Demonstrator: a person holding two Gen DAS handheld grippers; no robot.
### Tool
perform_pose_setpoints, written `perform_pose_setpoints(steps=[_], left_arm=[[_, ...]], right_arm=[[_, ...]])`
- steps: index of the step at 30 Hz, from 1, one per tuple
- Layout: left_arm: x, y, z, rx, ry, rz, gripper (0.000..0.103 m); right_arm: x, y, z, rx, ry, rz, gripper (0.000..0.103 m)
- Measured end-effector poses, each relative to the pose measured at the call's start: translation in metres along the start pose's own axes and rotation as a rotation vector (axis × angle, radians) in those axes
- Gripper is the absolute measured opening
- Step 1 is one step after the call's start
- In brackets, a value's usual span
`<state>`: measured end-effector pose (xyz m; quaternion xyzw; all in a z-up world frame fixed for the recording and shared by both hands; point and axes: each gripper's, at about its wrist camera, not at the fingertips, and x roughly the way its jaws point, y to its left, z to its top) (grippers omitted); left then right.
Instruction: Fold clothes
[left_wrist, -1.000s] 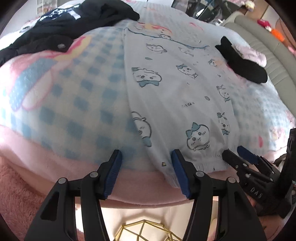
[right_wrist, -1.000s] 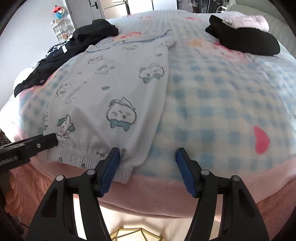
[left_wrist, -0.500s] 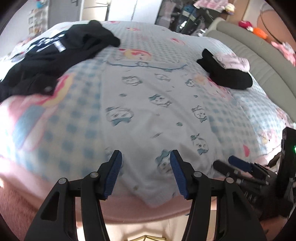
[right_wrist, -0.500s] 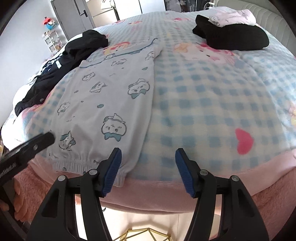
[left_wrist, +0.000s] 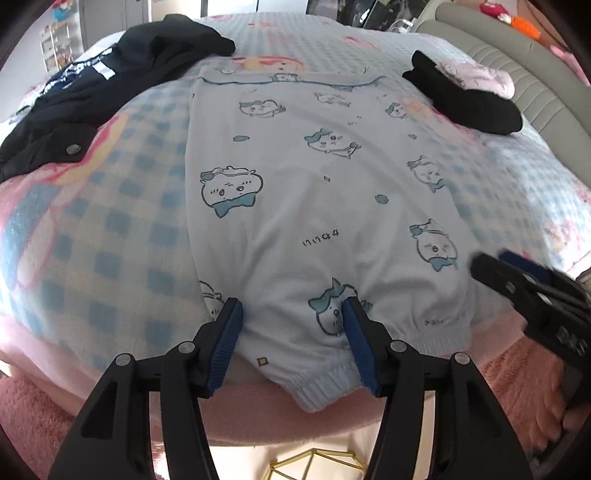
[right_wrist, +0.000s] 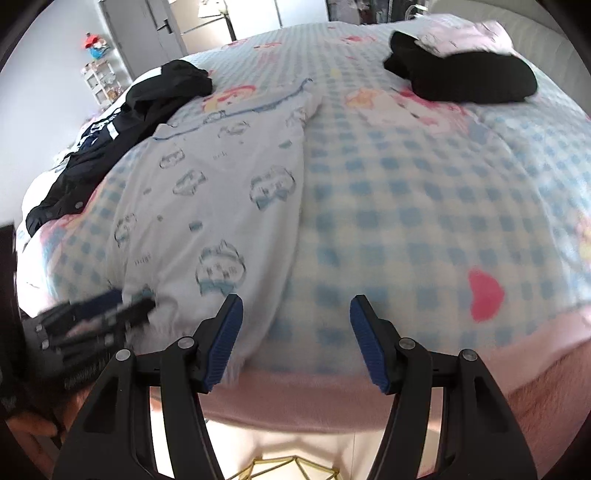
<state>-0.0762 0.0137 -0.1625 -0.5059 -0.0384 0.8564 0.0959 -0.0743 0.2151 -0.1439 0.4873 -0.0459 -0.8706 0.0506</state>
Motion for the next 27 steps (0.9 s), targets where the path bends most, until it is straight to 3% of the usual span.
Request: perform_pose_setpoints(steps=[4,8,10,12,16,19,22,27], left_arm=[[-0.015,0.007,0.016,-0.013,-0.074,-0.038,0.058],[0.003,0.017,0.03,-0.018,-0.035,-0.039,0.058],[0.007,0.019,0.021,-0.011,-0.001,-0.033,0.058],[0.012,0.022,0.012,-0.005,0.031,-0.028,0.06],[0.01,0.025,-0.009,-0.019,0.008,-0.027,0.06],[-0.001,0.025,-0.008,-0.01,0.007,-0.036,0.06],[-0.018,0.035,0.002,-0.044,-0.05,-0.077,0.06],[-0.01,0.038,0.063,0.019,-0.11,-0.057,0.059]], right_arm=[[0.009,0.023,0.025,-0.111,-0.009,0.004,0.062],[0.038,0.041,0.035,-0.195,0.043,-0.015,0.062],[0.055,0.041,0.029,-0.195,0.094,-0.032,0.062],[0.054,0.035,0.019,-0.18,0.085,-0.03,0.066],[0.049,0.02,-0.005,-0.125,0.056,0.004,0.068],[0.04,0.023,-0.01,-0.128,0.037,-0.018,0.068],[0.029,0.023,-0.004,-0.134,0.04,0.0,0.068],[0.024,0.014,0.049,-0.153,-0.029,0.013,0.067]])
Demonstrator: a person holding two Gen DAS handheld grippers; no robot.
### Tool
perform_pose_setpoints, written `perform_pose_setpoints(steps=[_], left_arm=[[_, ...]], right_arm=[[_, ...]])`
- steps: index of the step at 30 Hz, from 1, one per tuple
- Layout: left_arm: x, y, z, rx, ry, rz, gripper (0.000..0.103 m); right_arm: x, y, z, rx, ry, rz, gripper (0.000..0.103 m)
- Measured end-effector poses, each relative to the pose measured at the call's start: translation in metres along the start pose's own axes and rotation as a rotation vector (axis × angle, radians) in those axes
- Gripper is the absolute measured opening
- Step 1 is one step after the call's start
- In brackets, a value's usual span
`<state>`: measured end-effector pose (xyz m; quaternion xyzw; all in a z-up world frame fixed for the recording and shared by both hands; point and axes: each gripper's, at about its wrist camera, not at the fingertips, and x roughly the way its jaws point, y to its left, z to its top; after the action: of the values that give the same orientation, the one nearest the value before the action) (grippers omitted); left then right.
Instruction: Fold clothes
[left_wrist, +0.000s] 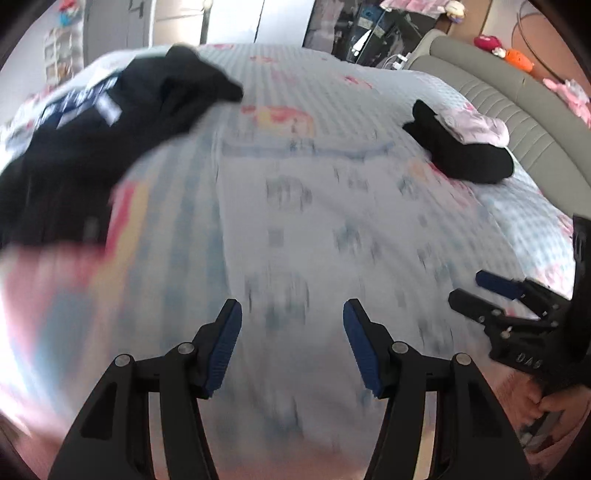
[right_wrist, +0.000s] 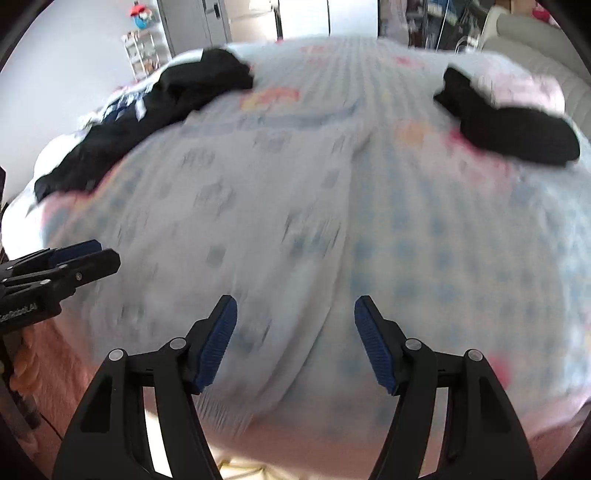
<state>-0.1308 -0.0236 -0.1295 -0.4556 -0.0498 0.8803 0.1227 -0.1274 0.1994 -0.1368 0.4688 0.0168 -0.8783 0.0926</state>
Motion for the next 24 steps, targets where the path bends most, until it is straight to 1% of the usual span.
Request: perform_pose_setpoints(steps=[3,5,6,7,10,12,13,15,18,19,21,22,24], left_arm=[[0.031,-0.011,0.039,0.073,0.022,-0.004,0.059],[0.056,-0.019,0.059,0.123,0.037,0.007,0.059],[0.07,-0.021,0.064,0.129,0.061,0.012,0.059],[0.089,-0.021,0.068,0.131,0.102,0.018,0.059],[0.111,-0.014,0.064,0.167,0.17,0.028,0.059],[0.106,-0.009,0.056,0.197,0.175,0.033,0.059],[0.104,-0.007,0.052,0.212,0.18,0.039,0.061],[0.096,0.001,0.044,0.235,0.188,0.052,0.061],[0.083,0.008,0.041,0.238,0.189,0.06,0.061],[0.076,0.01,0.044,0.23,0.166,0.056,0.061],[0.066,0.01,0.053,0.205,0.098,0.036,0.061],[0.064,0.009,0.058,0.19,0.071,0.021,0.061],[0.07,0.006,0.065,0.167,0.067,-0.015,0.061]], right_arm=[[0.019,-0.007,0.046,-0.017,-0.004,-0.01,0.067],[0.043,-0.003,0.075,-0.048,0.013,-0.026,0.067],[0.054,-0.002,0.084,-0.062,0.023,-0.038,0.067],[0.065,-0.001,0.091,-0.075,0.033,-0.051,0.067],[0.105,-0.006,0.101,-0.075,0.111,-0.093,0.067],[0.114,-0.018,0.099,-0.044,0.128,-0.093,0.069],[0.114,-0.023,0.098,-0.032,0.128,-0.097,0.07],[0.113,-0.033,0.095,-0.017,0.12,-0.112,0.073],[0.11,-0.044,0.094,0.004,0.112,-0.137,0.074],[0.107,-0.046,0.095,0.016,0.106,-0.135,0.073],[0.093,-0.041,0.101,0.039,0.064,-0.118,0.066],[0.088,-0.035,0.104,0.027,0.045,-0.1,0.066],[0.083,-0.018,0.107,-0.019,0.023,-0.056,0.065]])
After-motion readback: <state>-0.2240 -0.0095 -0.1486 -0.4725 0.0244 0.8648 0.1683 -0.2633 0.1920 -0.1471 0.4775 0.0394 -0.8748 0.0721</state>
